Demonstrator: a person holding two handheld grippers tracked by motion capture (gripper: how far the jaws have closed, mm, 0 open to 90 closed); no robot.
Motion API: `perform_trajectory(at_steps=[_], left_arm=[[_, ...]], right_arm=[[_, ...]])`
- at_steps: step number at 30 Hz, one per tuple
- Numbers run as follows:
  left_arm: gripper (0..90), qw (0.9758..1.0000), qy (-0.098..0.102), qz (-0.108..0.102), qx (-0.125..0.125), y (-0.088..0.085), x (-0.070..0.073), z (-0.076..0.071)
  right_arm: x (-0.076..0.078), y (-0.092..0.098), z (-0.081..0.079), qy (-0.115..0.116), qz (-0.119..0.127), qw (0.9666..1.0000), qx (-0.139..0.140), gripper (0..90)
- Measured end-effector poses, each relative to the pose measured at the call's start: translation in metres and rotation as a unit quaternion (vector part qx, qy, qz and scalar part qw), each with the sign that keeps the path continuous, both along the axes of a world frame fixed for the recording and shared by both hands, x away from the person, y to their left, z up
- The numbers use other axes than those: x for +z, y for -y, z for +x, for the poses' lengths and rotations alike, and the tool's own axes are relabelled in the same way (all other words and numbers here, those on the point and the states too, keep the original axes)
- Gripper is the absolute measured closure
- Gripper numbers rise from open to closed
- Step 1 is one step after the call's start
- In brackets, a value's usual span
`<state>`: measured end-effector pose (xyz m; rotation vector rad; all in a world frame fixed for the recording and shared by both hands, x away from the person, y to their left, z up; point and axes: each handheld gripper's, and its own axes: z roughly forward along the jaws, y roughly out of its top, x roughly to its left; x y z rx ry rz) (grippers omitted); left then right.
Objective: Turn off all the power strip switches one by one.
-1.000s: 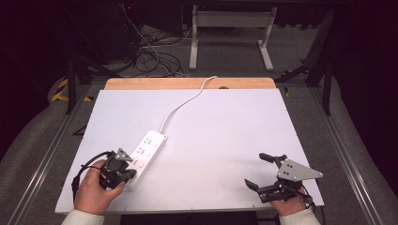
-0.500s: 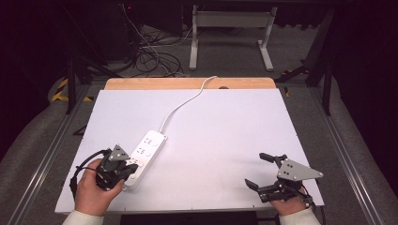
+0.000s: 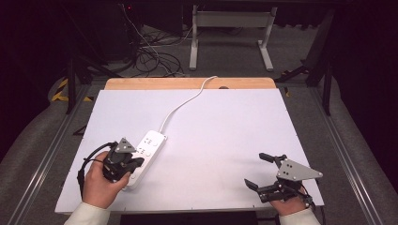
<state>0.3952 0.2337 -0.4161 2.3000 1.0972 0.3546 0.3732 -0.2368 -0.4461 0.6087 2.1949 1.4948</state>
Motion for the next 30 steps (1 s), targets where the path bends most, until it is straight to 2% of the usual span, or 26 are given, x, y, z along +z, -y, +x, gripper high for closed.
perform_trajectory(at_steps=[4,8,22,27,30], left_arm=[[90.0,1.0000,-0.003,-0.001,0.004,0.001,-0.003,0.007],[90.0,0.9998,-0.015,0.000,0.010,0.001,-0.010,0.019],[90.0,0.9996,-0.024,0.002,0.014,-0.004,-0.011,0.020],[90.0,0.9993,-0.033,0.011,0.014,-0.004,-0.014,0.021],[90.0,0.9989,-0.039,0.023,0.012,-0.003,-0.017,0.023]], right_arm=[[0.000,0.000,0.001,-0.003,0.000,1.0000,0.001,4.7],[0.000,0.000,0.001,0.000,0.001,1.0000,0.003,4.7],[0.000,0.001,0.001,0.000,0.000,1.0000,0.002,4.7],[-0.001,0.000,0.001,-0.003,0.001,1.0000,0.001,4.7],[-0.001,0.001,0.001,-0.003,0.000,1.0000,0.002,4.6]])
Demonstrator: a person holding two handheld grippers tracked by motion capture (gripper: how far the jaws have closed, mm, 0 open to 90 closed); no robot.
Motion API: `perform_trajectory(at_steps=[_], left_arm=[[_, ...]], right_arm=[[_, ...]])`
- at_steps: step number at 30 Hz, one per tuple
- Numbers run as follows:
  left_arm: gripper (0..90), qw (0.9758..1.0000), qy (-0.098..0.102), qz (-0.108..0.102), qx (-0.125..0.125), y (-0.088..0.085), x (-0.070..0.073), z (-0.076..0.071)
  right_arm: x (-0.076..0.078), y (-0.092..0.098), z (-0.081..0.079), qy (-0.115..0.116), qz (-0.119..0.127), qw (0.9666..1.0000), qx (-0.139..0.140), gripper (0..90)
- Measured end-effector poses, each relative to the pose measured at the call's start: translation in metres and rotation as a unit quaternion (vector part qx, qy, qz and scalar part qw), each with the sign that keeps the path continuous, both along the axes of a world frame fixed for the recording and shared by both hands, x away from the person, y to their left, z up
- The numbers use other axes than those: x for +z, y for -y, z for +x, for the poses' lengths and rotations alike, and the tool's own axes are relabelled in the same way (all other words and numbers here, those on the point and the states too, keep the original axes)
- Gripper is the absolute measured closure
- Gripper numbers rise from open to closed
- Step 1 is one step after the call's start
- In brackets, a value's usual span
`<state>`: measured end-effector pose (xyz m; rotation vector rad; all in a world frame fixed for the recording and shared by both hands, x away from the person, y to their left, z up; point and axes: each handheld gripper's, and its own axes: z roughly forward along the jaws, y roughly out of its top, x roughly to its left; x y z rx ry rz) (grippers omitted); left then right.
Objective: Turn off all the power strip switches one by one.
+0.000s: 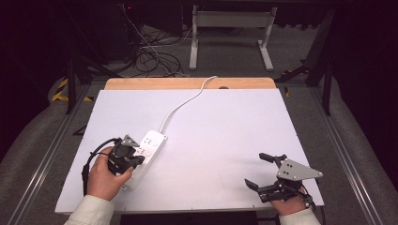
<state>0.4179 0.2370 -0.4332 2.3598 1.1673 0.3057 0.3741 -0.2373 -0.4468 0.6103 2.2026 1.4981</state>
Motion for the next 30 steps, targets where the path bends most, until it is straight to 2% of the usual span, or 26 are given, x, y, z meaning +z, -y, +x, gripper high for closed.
perform_trajectory(at_steps=[5,18,30], left_arm=[[90.0,0.9999,-0.006,0.009,-0.003,0.0007,-0.0033,0.0016],[90.0,0.9999,-0.014,0.009,-0.004,-0.0009,-0.0052,0.0026],[90.0,0.9998,-0.012,0.016,0.003,0.0010,-0.0061,0.0009]], right_arm=[[0.0000,0.0002,0.0001,-0.001,0.001,1.0000,0.000,4.7],[0.0002,0.0005,0.0001,0.002,0.000,1.0000,0.003,4.6],[0.0004,0.0006,-0.0005,0.003,0.002,1.0000,0.003,4.7]])
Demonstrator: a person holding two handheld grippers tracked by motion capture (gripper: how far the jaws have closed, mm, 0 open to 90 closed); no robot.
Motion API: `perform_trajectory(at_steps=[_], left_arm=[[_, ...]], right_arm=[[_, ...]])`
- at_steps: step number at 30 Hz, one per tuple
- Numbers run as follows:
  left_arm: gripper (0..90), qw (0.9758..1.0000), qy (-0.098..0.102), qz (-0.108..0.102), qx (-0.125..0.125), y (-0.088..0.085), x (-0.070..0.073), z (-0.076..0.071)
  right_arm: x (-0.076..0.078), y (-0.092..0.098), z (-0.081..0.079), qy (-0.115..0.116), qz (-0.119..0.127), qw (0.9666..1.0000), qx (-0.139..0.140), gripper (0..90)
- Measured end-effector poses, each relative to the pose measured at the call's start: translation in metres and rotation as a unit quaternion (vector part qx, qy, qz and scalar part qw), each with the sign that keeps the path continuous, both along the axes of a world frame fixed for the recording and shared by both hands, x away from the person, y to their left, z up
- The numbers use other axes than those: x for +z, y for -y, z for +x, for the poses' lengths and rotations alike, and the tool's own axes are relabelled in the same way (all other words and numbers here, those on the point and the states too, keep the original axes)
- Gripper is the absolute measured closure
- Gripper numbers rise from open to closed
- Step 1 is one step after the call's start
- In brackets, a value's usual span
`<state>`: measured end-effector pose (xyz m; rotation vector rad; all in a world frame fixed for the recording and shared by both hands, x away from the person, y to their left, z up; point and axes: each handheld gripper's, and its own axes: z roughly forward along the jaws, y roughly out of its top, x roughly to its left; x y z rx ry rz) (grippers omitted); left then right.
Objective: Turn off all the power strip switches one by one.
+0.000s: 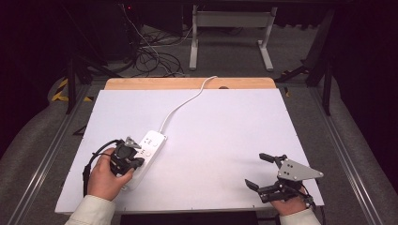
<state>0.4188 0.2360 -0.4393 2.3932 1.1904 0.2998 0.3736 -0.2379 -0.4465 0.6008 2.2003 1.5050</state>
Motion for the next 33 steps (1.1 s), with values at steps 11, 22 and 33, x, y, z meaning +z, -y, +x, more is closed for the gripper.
perform_trajectory(at_steps=[11,22,33], left_arm=[[90.0,1.0000,-0.002,-0.007,0.007,-0.001,-0.001,0.000],[90.0,0.9998,0.004,-0.003,0.017,0.001,-0.002,-0.001],[90.0,0.9970,0.068,-0.033,0.018,0.001,0.024,-0.015]], right_arm=[[0.000,0.000,0.000,0.000,0.000,1.0000,0.001,4.7],[0.000,0.000,-0.001,0.000,-0.002,1.0000,0.002,4.7],[0.000,0.000,0.001,0.000,-0.002,1.0000,0.000,4.6]])
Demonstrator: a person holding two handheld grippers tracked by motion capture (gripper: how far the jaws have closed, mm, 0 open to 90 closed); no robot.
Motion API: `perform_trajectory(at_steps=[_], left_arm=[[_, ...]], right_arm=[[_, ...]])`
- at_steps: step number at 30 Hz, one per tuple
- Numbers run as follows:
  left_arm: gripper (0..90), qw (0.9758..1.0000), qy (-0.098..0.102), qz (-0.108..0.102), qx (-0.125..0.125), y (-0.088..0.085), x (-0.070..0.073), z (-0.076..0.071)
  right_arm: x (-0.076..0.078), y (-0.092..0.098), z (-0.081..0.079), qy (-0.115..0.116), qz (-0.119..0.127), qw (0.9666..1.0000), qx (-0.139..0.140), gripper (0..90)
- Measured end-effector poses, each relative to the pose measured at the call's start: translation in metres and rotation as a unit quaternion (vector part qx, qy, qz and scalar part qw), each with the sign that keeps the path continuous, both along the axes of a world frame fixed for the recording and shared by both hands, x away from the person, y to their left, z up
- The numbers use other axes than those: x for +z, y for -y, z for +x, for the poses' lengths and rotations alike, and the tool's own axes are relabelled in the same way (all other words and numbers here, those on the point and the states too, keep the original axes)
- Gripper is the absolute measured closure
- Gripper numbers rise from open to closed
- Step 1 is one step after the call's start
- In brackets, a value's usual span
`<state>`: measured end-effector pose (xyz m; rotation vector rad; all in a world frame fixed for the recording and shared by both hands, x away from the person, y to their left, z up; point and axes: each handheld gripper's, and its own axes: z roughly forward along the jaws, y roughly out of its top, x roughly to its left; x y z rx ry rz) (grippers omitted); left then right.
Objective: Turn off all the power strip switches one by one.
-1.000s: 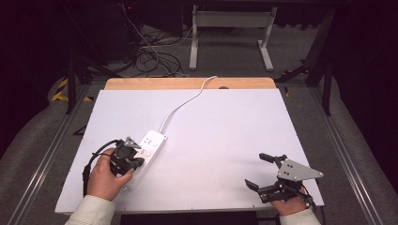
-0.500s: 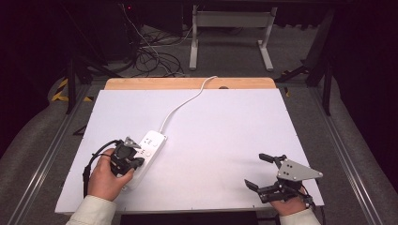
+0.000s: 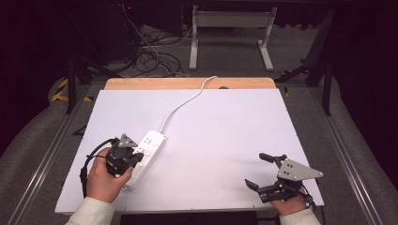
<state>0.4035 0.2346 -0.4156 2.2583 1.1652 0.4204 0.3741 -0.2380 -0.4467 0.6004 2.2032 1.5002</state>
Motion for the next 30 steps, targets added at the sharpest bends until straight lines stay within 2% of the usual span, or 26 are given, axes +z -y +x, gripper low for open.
perform_trajectory(at_steps=[5,10,14,21,25,30], left_arm=[[90.0,1.0000,-0.006,0.000,-0.001,-0.001,-0.004,0.002],[90.0,0.9999,-0.010,-0.005,-0.009,0.000,-0.001,0.003],[90.0,0.9997,-0.011,-0.018,-0.011,0.001,0.000,0.006],[90.0,0.9997,-0.009,-0.018,-0.016,0.013,0.004,0.028],[90.0,0.9997,-0.018,-0.012,-0.014,0.014,-0.002,0.038],[90.0,0.9994,-0.026,-0.020,-0.006,0.015,-0.009,0.049]], right_arm=[[0.000,-0.001,0.000,-0.003,0.001,1.0000,0.000,4.7],[0.000,0.000,0.000,-0.003,-0.002,1.0000,-0.001,4.7],[0.000,0.000,0.000,-0.003,0.000,1.0000,-0.002,4.7],[-0.001,-0.002,0.001,-0.004,-0.002,1.0000,-0.001,4.7],[-0.002,-0.002,0.001,-0.007,-0.001,1.0000,-0.001,4.7],[-0.002,-0.002,0.002,-0.006,-0.003,1.0000,0.001,4.7]])
